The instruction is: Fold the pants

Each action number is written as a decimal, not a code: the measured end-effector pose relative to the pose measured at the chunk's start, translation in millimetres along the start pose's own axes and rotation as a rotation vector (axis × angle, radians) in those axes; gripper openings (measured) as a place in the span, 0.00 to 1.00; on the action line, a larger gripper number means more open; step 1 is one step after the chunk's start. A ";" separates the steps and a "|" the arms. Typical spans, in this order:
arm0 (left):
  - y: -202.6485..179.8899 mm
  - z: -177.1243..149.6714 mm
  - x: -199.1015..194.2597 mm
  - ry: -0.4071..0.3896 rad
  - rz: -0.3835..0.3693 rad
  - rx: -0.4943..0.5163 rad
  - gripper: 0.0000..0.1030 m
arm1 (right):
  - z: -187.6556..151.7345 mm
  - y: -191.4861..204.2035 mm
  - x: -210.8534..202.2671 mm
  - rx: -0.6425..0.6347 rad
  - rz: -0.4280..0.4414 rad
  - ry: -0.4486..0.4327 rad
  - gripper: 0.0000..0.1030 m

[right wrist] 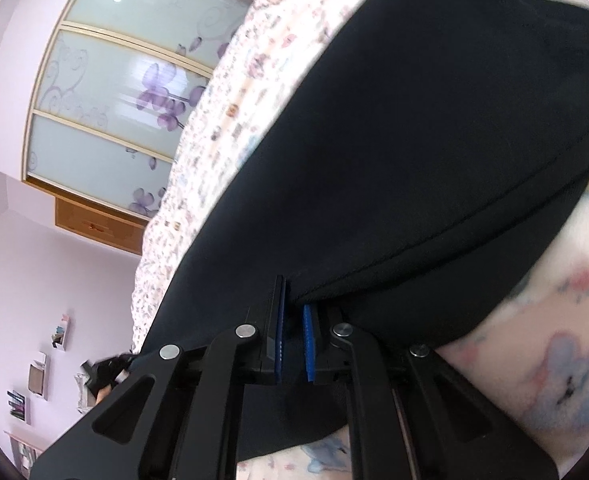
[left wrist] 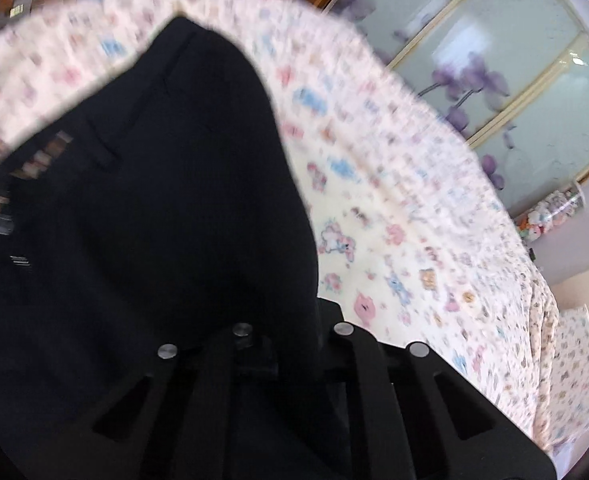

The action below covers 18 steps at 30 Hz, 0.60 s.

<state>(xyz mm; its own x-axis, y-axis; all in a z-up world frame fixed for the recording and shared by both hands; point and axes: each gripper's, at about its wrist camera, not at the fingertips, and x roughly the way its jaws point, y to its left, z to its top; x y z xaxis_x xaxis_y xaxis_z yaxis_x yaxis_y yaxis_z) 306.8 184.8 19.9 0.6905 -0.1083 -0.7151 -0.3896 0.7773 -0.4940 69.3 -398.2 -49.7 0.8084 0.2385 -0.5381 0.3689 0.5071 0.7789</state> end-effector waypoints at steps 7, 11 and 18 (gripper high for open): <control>63.9 -79.2 -143.6 -0.221 -0.033 0.015 0.09 | 6.6 4.2 -25.3 -0.048 0.021 -0.098 0.08; 124.5 -131.9 -161.2 -0.215 0.021 -0.068 0.09 | 2.2 -3.8 -31.5 -0.024 0.004 -0.092 0.08; 162.8 -164.7 -151.6 -0.198 -0.014 -0.145 0.28 | -5.1 -16.5 -36.6 -0.005 -0.078 -0.034 0.08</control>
<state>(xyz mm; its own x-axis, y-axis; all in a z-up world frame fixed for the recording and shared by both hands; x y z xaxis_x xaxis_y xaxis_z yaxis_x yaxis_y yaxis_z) 38.3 225.8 -33.5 0.7969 0.0167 -0.6039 -0.4531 0.6778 -0.5790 31.3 -411.1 -44.5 0.7925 0.1694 -0.5859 0.4294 0.5274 0.7332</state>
